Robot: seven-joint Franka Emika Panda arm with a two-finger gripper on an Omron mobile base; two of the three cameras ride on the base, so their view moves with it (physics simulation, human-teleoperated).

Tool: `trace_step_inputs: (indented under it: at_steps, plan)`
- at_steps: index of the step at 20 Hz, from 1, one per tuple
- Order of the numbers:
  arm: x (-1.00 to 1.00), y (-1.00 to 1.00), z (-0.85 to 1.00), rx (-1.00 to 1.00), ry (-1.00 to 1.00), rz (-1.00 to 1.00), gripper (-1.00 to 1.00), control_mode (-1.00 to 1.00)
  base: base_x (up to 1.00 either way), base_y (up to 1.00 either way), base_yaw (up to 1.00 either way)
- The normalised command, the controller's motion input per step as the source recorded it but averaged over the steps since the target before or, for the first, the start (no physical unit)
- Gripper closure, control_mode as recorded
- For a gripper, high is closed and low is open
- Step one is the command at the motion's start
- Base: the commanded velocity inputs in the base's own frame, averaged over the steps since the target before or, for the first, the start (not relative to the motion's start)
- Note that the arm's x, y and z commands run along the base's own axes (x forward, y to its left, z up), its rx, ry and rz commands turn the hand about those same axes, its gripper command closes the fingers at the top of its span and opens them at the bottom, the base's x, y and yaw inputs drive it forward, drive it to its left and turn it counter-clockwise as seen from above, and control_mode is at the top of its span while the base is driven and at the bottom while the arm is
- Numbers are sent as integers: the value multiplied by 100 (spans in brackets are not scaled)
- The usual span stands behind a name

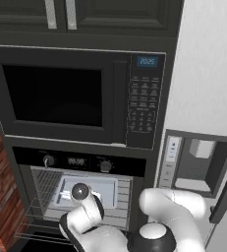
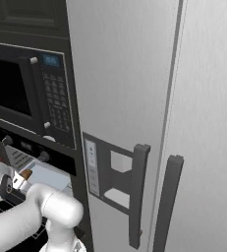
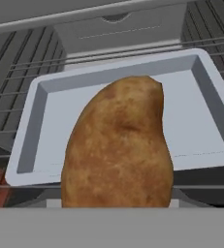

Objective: Place the potato on the rack of the oven.

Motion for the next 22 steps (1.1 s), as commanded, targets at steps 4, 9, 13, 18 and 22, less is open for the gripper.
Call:
trace_step_inputs:
  at_steps: [4,9,13,18,22]
  plan:
    - [49,1,-6,-2,7,-2,100,-100,0,0,0]
    - [32,1,-39,-9,10,0,100,-100,0,0,0]
    - [36,0,-37,-7,8,1,100,-100,0,0,0]
    - [29,0,-54,-12,1,2,100,-100,0,0,0]
    - [39,0,-44,-6,0,1,100,-100,0,0,0]
